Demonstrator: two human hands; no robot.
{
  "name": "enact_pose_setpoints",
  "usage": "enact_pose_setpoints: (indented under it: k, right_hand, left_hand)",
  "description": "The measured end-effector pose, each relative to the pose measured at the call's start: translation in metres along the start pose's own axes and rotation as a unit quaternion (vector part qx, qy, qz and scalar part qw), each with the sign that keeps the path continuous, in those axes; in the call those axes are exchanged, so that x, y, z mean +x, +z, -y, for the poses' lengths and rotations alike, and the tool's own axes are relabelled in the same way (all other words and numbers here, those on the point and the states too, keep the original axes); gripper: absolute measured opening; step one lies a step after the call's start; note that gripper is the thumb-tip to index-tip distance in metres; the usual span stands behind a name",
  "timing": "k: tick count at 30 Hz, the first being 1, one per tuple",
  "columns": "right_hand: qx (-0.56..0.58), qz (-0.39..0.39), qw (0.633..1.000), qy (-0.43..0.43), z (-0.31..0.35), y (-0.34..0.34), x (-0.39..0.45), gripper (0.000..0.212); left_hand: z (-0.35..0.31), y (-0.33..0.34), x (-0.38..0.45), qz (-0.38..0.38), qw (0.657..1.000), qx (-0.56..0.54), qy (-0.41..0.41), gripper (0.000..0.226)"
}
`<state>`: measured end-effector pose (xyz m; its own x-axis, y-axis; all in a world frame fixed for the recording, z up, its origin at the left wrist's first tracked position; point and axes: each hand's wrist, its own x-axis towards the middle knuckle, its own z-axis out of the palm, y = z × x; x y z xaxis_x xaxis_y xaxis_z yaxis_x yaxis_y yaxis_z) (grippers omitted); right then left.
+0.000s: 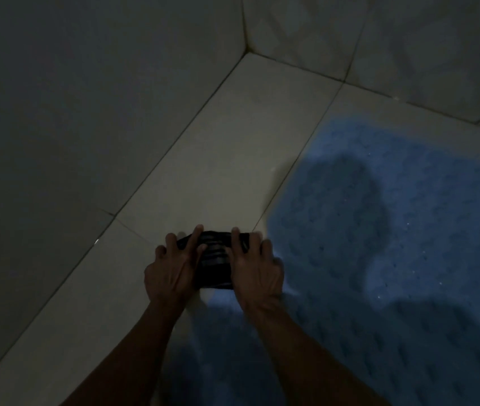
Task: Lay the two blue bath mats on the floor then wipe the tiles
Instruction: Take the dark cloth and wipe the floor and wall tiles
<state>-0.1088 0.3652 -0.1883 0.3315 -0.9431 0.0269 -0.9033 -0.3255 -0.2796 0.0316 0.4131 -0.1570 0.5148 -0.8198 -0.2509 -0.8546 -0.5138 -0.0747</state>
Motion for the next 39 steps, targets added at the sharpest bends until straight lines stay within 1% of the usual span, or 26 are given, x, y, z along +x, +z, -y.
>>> enact_pose_setpoints:
  k: [2,5,8,11,14,18,22,24,27,29,31,35,39]
  right_hand:
    - [-0.024,0.0,1.0,0.008,-0.007,0.001,0.005,0.046]
    - [-0.03,0.037,0.998,0.042,-0.011,-0.001,0.012,0.062]
    - [-0.007,0.075,0.995,0.064,-0.012,-0.01,0.024,0.06]
    - [-0.046,0.035,0.995,0.087,-0.019,-0.01,0.039,0.064]
    - [-0.082,0.009,0.993,0.087,-0.027,-0.001,0.049,0.06]
    - [-0.065,-0.021,0.989,0.129,-0.034,-0.001,0.069,0.047]
    - [-0.077,-0.046,0.984,0.154,-0.043,-0.002,0.092,0.046]
    - [-0.067,-0.057,0.981,0.171,-0.047,-0.006,0.102,0.049]
    - [-0.065,-0.053,0.978,0.191,-0.053,-0.01,0.117,0.048]
    - [-0.076,-0.043,0.977,0.197,-0.056,-0.009,0.126,0.043]
    - [-0.085,-0.026,0.975,0.203,-0.058,-0.009,0.132,0.047]
    - [-0.088,0.005,0.972,0.217,-0.06,-0.014,0.141,0.05]
    - [-0.105,0.0,0.974,0.201,-0.061,-0.018,0.142,0.049]
  left_hand:
    - [-0.009,-0.001,0.013,-0.002,1.0,0.006,0.023,0.055]
    - [-0.017,-0.002,0.03,-0.003,0.999,-0.002,0.046,0.055]
    - [-0.023,-0.007,0.044,-0.006,0.998,-0.014,0.066,0.054]
    - [-0.031,-0.01,0.059,-0.008,0.996,-0.018,0.089,0.055]
    - [-0.039,-0.014,0.076,-0.013,0.993,-0.02,0.119,0.055]
    - [-0.054,-0.021,0.106,-0.002,0.987,-0.017,0.162,0.055]
    - [-0.069,-0.03,0.132,-0.006,0.979,-0.013,0.203,0.056]
    - [-0.079,-0.033,0.144,0.007,0.977,-0.017,0.212,0.056]
    - [-0.093,-0.038,0.161,0.047,0.977,-0.036,0.206,0.056]
    - [-0.098,-0.039,0.169,0.034,0.975,-0.034,0.217,0.057]
    - [-0.101,-0.036,0.177,0.022,0.972,-0.03,0.231,0.058]
    - [-0.108,-0.041,0.187,0.059,0.97,-0.05,0.23,0.058]
    - [-0.111,-0.046,0.188,0.082,0.966,-0.065,0.236,0.057]
